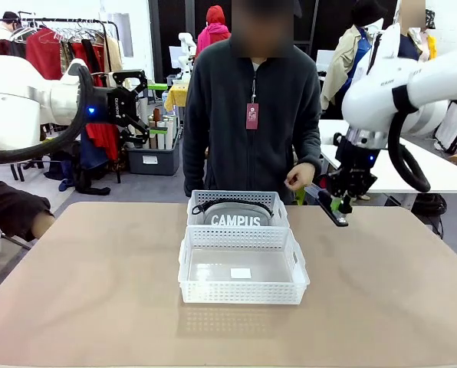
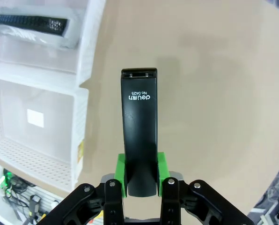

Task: Distribute items into two baskets.
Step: Pick up the Stapler that the person points to.

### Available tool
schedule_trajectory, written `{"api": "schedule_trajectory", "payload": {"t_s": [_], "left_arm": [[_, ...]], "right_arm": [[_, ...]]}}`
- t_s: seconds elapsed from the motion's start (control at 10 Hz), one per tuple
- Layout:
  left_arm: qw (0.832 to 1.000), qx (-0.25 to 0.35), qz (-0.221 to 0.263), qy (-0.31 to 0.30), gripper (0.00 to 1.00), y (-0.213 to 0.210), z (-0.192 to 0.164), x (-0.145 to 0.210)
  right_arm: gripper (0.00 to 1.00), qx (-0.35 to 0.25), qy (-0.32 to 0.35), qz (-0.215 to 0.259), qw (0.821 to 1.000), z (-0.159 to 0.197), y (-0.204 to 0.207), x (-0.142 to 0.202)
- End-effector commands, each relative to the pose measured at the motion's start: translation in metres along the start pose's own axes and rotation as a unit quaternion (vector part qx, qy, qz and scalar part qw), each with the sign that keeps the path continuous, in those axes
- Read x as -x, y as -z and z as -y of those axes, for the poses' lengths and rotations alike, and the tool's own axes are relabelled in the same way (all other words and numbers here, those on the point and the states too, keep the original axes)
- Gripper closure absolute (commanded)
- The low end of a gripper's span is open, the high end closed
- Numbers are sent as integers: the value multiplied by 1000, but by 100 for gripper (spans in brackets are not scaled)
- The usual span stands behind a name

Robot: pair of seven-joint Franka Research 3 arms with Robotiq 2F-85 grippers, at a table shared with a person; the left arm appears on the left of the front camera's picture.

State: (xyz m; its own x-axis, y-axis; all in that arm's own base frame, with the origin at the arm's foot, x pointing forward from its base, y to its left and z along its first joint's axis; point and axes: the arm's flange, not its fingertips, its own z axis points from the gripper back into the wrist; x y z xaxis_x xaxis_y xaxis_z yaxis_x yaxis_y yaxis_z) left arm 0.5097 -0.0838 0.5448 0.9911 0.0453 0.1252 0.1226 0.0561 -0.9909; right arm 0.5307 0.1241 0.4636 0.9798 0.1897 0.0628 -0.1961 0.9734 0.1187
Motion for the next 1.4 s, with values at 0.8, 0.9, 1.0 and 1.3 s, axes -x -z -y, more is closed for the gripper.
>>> {"api": "schedule_trajectory", "payload": {"t_s": [0.8,0.9,1.0,1.3], "left_arm": [[1000,9,4,-1,0,0,2,2],[1000,9,4,-1,0,0,2,2],[1000,9,4,-1,0,0,2,2],[1000,9,4,-1,0,0,2,2]], "right_arm": [[100,-20,10,22,1000,-7,-24,-2],[100,-21,15,19,999,-7,-21,-2],[100,-1,19,38,999,-13,-37,-4],[100,51,55,56,996,-19,-62,-11]]}}
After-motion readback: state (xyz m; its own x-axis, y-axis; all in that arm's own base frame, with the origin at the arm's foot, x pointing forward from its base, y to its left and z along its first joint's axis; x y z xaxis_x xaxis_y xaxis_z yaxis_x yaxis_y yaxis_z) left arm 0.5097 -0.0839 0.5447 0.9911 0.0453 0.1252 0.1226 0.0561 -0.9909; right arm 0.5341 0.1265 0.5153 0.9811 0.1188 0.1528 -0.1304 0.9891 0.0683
